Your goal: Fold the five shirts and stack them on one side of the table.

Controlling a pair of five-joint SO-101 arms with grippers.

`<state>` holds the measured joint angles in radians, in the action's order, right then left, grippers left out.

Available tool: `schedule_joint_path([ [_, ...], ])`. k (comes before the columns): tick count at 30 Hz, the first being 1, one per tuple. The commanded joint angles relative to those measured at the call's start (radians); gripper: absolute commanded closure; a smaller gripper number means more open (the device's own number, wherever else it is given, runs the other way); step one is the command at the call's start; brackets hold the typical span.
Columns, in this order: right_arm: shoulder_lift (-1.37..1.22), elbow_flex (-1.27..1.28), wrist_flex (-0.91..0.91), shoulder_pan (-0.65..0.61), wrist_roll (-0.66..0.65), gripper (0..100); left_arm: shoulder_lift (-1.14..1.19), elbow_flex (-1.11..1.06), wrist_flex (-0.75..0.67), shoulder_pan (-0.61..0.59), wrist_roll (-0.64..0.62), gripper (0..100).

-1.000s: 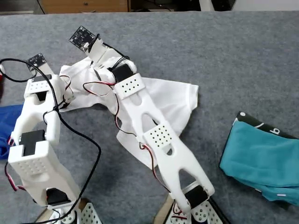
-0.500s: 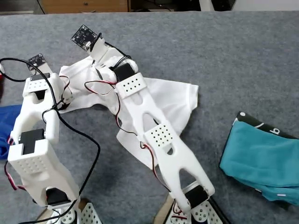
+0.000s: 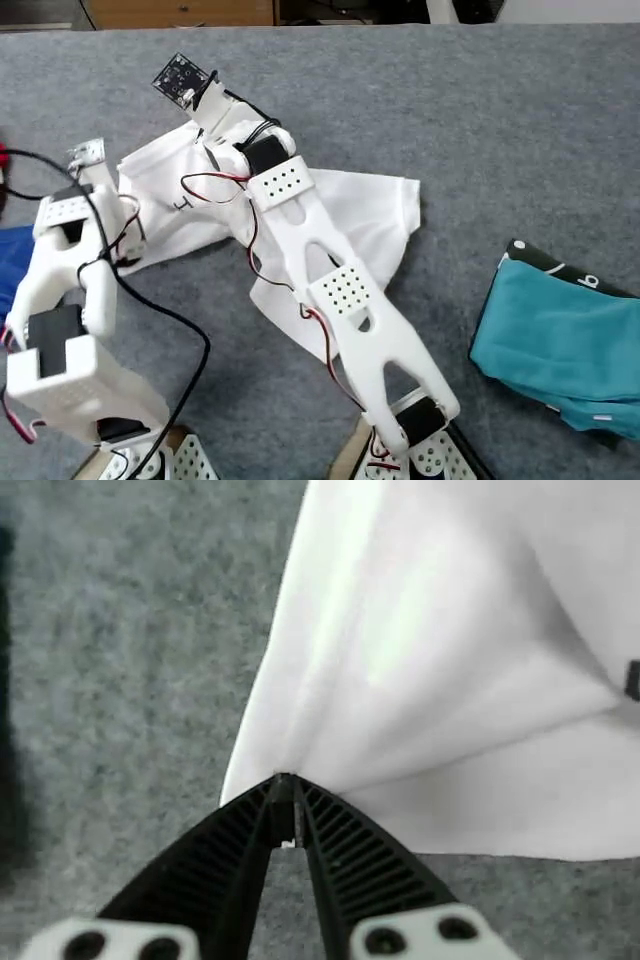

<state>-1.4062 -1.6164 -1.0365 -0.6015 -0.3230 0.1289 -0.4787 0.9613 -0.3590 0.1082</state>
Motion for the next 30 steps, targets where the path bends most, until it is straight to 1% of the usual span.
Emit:
schedule_joint_path([
  [1,0.140,-0.050,0.009,-0.004,0.009,99.4,-0.065,-0.063,0.008,-0.055,0.063,98],
  [3,0.140,-0.050,-0.008,-0.021,0.006,99.4,-0.091,-0.087,0.008,-0.072,0.092,98],
  [12,0.140,-0.050,-0.021,-0.064,0.003,99.4,-0.236,-0.189,0.018,-0.077,0.199,98],
  [15,0.142,-0.053,-0.021,-0.085,0.000,99.4,-0.274,-0.178,0.044,-0.075,0.192,98],
  [19,0.180,-0.050,-0.049,-0.122,-0.055,99.2,-0.291,-0.072,0.117,-0.075,0.101,98],
  [21,0.203,-0.050,-0.060,-0.136,-0.054,95.0,-0.291,-0.020,0.140,-0.075,0.072,98],
  [25,0.274,-0.050,-0.140,-0.131,-0.054,74.1,-0.289,0.044,0.138,-0.094,0.003,97],
  [26,0.294,-0.050,-0.166,-0.130,-0.055,71.0,-0.288,0.063,0.133,-0.103,-0.023,96],
  [27,0.315,-0.050,-0.189,-0.125,-0.055,69.1,-0.286,0.081,0.123,-0.104,-0.051,93],
  [30,0.381,-0.050,-0.232,-0.120,-0.055,68.8,-0.277,0.118,0.075,-0.097,-0.147,86],
])
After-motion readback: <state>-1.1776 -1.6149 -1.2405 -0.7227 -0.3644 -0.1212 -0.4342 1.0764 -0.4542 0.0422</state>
